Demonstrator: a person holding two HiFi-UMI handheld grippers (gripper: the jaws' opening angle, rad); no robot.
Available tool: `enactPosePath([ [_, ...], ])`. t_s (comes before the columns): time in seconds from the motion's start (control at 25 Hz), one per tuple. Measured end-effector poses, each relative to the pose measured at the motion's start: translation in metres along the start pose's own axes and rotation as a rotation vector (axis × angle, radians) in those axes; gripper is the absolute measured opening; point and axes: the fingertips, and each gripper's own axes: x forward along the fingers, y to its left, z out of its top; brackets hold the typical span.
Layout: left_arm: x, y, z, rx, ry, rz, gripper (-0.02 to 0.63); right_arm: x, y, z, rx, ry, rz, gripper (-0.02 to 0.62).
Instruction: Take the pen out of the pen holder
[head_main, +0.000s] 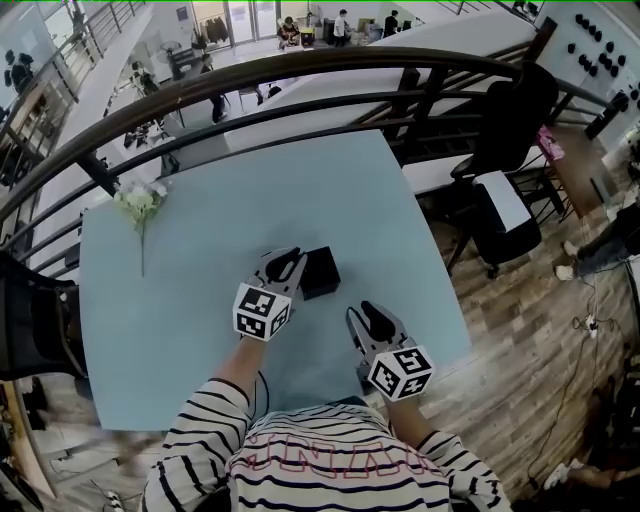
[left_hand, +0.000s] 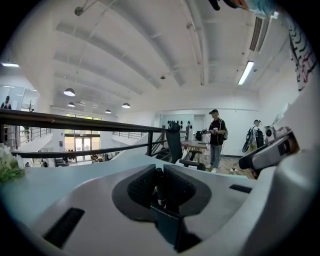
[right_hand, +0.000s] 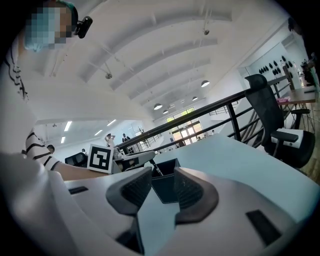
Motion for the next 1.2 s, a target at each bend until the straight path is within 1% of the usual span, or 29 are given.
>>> enactPosePath([
  [0.24,-0.024,-0.001,0.026,-0.02,-0.073,-0.008,0.065,-0.003,0.016,0.001,0.003,-0.026,-0.012,0.135],
  [0.44,-0.05,-0.004,0.047,-0.016,-0.128,-0.015,0.066,-0.009,0.033,-0.001,0.005,-0.045,-0.023,0.135],
  [0.64,-0.075,-0.007,0.058,-0.009,-0.166,-0.027,0.066,-0.014,0.045,-0.004,0.003,-0.066,-0.041,0.135],
  [1.0,-0.135,-0.009,0.071,0.007,-0.197,-0.049,0.064,-0.028,0.078,-0.009,0.011,-0.107,-0.075,0.135],
  [1.2,-0.159,-0.008,0.06,-0.014,-0.184,-0.047,0.064,-0.032,0.095,-0.016,0.013,-0.114,-0.087,0.135],
])
